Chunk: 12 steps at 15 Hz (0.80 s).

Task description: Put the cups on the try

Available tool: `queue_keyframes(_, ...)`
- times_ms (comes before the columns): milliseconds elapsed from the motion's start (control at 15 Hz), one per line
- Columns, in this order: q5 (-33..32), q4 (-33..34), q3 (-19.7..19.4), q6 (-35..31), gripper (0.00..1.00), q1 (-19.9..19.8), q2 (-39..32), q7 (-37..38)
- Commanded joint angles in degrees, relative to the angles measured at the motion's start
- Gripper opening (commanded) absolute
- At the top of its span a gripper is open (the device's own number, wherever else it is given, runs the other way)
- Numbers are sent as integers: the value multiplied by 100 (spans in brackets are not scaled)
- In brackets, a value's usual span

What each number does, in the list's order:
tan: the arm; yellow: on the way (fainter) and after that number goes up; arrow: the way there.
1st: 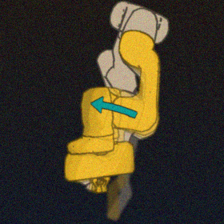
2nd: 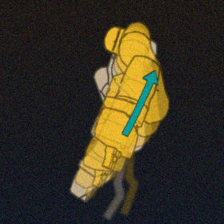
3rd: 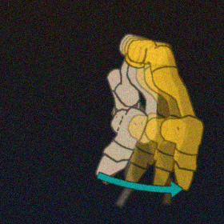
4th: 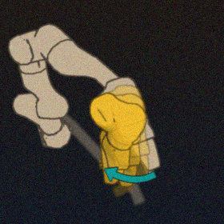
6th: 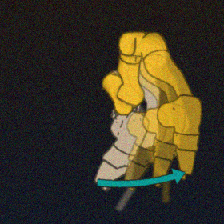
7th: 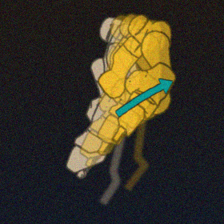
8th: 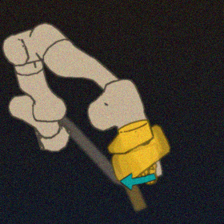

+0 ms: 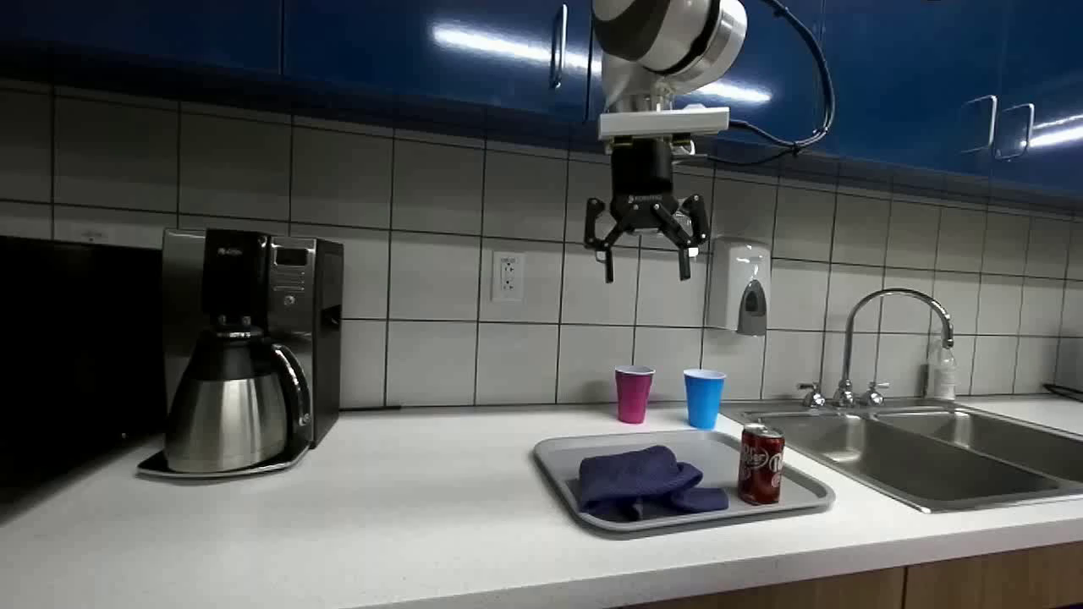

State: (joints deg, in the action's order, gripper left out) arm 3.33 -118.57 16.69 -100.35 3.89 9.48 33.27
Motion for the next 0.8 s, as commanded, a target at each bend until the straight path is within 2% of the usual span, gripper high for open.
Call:
queue_keyframes(0, -26, 12, -153, 10, 100, 164, -18, 23)
queue_keyframes(600, -26, 12, -154, 9, 100, 165, -20, 22)
queue_keyframes(733, -134, -184, -113, -18, 100, 219, -67, 146)
